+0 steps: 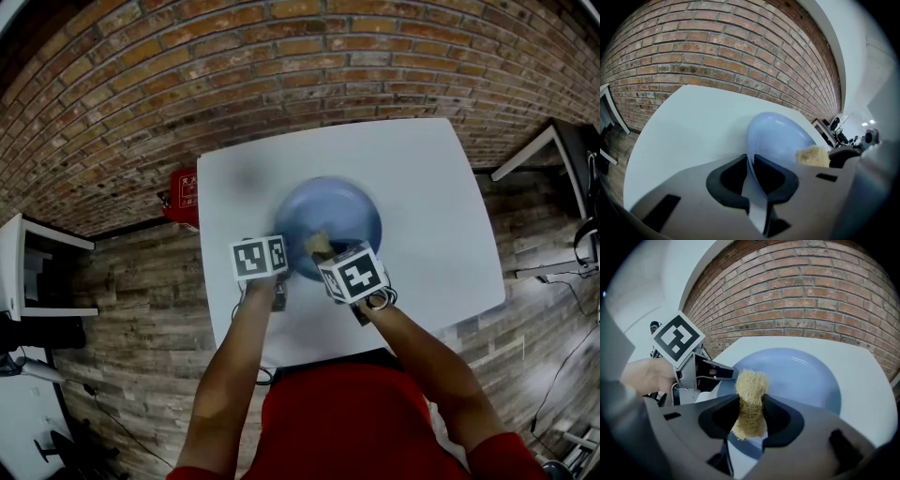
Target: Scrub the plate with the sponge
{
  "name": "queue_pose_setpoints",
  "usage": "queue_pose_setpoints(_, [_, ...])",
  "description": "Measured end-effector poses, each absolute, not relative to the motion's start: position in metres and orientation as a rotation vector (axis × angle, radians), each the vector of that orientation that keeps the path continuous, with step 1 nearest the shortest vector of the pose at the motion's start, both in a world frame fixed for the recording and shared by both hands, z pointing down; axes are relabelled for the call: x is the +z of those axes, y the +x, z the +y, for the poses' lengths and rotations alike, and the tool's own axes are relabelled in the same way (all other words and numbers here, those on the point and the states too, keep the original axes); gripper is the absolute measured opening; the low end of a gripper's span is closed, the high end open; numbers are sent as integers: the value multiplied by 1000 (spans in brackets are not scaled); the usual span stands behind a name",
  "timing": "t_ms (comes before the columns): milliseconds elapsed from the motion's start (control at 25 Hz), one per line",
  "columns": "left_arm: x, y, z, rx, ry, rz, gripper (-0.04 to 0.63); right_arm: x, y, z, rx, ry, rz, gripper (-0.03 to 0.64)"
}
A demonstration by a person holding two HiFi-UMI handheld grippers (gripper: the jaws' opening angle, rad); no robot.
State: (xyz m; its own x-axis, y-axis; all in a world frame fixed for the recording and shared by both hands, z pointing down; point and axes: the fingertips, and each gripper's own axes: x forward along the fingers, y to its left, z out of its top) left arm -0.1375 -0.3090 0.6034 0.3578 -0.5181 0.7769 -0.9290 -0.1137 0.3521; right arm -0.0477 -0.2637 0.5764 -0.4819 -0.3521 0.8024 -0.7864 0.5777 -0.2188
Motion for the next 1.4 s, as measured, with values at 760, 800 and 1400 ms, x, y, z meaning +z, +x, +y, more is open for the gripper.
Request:
queue_pose_setpoints(760, [603,-137,-307,624,1775,-1295,58,575,33,-278,777,1050,-2011,153])
queue_pose_setpoints(800, [602,-137,-307,621,1780,-1295,66,574,33,-278,779,1050,-2020,153])
queue_pose_setpoints(1400, [497,-149,-305,308,2035,-1510,196,485,17,-297,674,1102,-2431,153])
